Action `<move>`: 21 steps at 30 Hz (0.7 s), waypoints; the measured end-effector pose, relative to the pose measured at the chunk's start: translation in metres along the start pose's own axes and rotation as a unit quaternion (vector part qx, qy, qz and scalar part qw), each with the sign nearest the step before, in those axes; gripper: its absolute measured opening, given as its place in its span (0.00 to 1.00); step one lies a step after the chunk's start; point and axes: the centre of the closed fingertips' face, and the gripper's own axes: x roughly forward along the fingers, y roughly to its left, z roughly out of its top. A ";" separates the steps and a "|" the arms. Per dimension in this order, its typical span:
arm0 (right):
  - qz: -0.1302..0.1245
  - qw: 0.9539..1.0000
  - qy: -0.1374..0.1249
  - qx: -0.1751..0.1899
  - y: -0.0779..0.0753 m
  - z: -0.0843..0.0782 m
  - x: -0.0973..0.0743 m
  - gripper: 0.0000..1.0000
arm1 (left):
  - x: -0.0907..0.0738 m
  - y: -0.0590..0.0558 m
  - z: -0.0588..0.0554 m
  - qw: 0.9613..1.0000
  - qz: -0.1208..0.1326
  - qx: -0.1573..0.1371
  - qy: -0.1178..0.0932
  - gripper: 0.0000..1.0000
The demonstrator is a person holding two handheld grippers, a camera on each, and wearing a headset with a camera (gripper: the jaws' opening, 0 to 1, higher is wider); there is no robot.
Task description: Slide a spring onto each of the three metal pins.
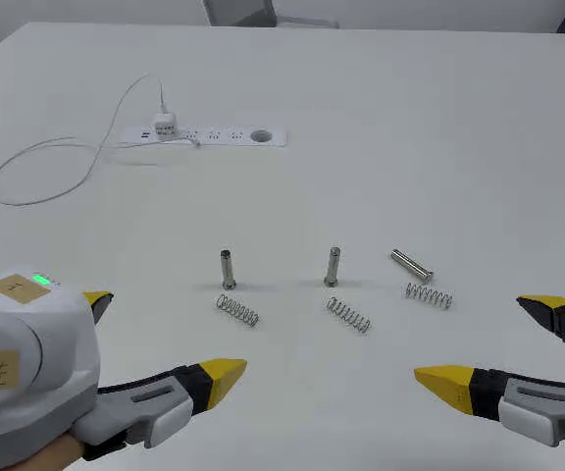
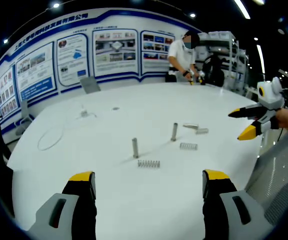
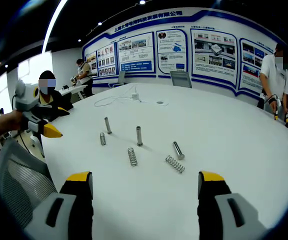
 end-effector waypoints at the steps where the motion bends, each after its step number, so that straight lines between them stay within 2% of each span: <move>1: 0.000 1.000 0.000 0.000 0.000 0.000 0.000 0.87 | 0.000 0.000 0.000 1.000 0.000 0.000 0.000 0.90; 12: 0.006 1.000 0.008 -0.008 0.001 -0.002 0.000 0.83 | -0.001 -0.002 0.001 1.000 -0.001 0.001 0.000 0.90; 17: 0.000 1.000 0.010 -0.010 -0.006 0.003 0.002 0.79 | -0.001 -0.001 0.001 1.000 0.000 0.001 -0.001 0.89; 21: -0.007 0.999 0.022 -0.033 -0.013 0.003 0.005 0.75 | -0.001 -0.001 0.000 1.000 0.001 0.000 -0.002 0.89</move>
